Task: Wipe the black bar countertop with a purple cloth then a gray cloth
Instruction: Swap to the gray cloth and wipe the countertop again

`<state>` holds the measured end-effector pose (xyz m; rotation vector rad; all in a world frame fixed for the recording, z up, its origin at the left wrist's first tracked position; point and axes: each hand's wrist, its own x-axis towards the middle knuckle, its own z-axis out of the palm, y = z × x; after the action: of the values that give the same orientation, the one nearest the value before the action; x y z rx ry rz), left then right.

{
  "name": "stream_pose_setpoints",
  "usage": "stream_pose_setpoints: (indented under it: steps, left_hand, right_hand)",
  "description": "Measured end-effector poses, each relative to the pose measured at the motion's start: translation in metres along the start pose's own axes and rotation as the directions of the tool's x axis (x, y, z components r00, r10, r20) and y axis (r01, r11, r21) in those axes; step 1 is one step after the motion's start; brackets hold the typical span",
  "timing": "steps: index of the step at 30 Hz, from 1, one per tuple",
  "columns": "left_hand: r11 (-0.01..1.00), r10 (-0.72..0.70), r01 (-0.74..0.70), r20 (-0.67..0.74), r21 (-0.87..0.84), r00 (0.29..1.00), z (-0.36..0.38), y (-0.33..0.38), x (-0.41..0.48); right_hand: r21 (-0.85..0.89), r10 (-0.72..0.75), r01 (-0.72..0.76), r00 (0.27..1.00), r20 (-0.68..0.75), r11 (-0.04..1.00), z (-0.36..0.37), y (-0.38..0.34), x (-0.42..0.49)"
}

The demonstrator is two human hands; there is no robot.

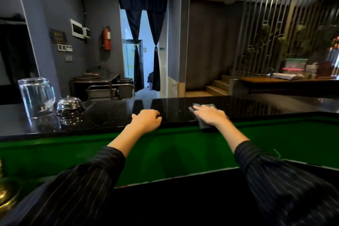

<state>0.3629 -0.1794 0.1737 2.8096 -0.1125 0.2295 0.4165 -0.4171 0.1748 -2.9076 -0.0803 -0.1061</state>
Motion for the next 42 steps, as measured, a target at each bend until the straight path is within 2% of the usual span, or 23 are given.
stream_pose_setpoints:
  steps: [3, 7, 15, 21, 23, 25, 28, 31, 34, 35, 37, 38, 39, 41, 42]
  left_hand:
    - [0.999, 0.040, -0.040, -0.032, 0.007, 0.999, 0.011, 0.018, 0.009]
    - [0.998, 0.066, -0.065, -0.079, 0.005, 0.995, 0.020, 0.048, 0.027]
    - [0.996, 0.087, -0.090, -0.143, -0.012, 0.986, 0.057, 0.129, 0.074]
    - [0.996, 0.005, 0.012, -0.189, 0.089, 0.982, 0.077, 0.169, 0.102]
    - [0.998, 0.001, 0.014, -0.226, 0.065, 0.974, 0.078, 0.166, 0.101]
    - [1.000, 0.009, -0.003, -0.273, 0.021, 0.962, 0.080, 0.165, 0.098]
    - [0.999, 0.009, 0.011, -0.376, 0.051, 0.927, 0.084, 0.172, 0.096]
    - [0.996, 0.000, 0.050, -0.529, 0.079, 0.849, 0.084, 0.175, 0.091]
    - [0.996, -0.009, 0.063, -0.643, 0.062, 0.766, 0.082, 0.179, 0.085]
    - [0.997, -0.014, 0.064, -0.669, 0.050, 0.743, 0.081, 0.181, 0.082]
    - [0.997, -0.042, 0.072, -0.696, 0.014, 0.717, 0.079, 0.186, 0.079]
    - [0.997, -0.058, 0.077, -0.700, -0.004, 0.712, 0.077, 0.189, 0.079]
    - [0.998, -0.051, 0.061, -0.698, -0.010, 0.715, 0.076, 0.194, 0.084]
    - [0.997, 0.080, -0.057, -0.627, 0.056, 0.775, 0.077, 0.211, 0.103]
    - [0.984, 0.175, -0.136, -0.516, 0.113, 0.838, 0.080, 0.222, 0.116]
  right_hand:
    - [0.004, 0.134, -0.135, 0.990, 0.052, 0.991, -0.015, 0.054, 0.017]
    - [-0.012, 0.166, -0.165, 0.981, 0.104, 0.986, -0.026, 0.089, 0.038]
    - [-0.032, 0.050, -0.046, 0.993, 0.111, 0.998, -0.029, 0.119, 0.078]
    - [-0.018, -0.213, 0.220, 0.962, 0.170, 0.975, -0.034, 0.151, 0.105]
    - [0.002, -0.208, 0.211, 0.958, 0.197, 0.977, -0.042, 0.174, 0.116]
    - [0.015, -0.124, 0.123, 0.976, 0.180, 0.992, -0.045, 0.194, 0.130]
    - [-0.035, 0.005, -0.001, 0.993, 0.114, 0.999, -0.041, 0.195, 0.143]
    - [-0.089, 0.138, -0.132, 0.989, 0.062, 0.987, -0.035, 0.157, 0.133]
    - [-0.067, 0.036, -0.028, 0.993, 0.117, 0.997, -0.027, 0.110, 0.108]
    - [0.004, -0.028, 0.028, 0.987, 0.158, 1.000, -0.025, 0.098, 0.100]
    - [0.292, -0.186, 0.113, 0.954, 0.234, 0.950, -0.035, 0.089, 0.083]
    - [0.435, -0.244, 0.136, 0.948, 0.203, 0.890, -0.047, 0.096, 0.077]
    - [0.498, -0.256, 0.166, 0.960, 0.117, 0.851, -0.057, 0.111, 0.072]
    - [0.413, -0.199, 0.232, 0.972, -0.121, 0.881, -0.072, 0.155, 0.073]
    - [0.368, -0.138, 0.214, 0.965, -0.223, 0.905, -0.074, 0.183, 0.076]
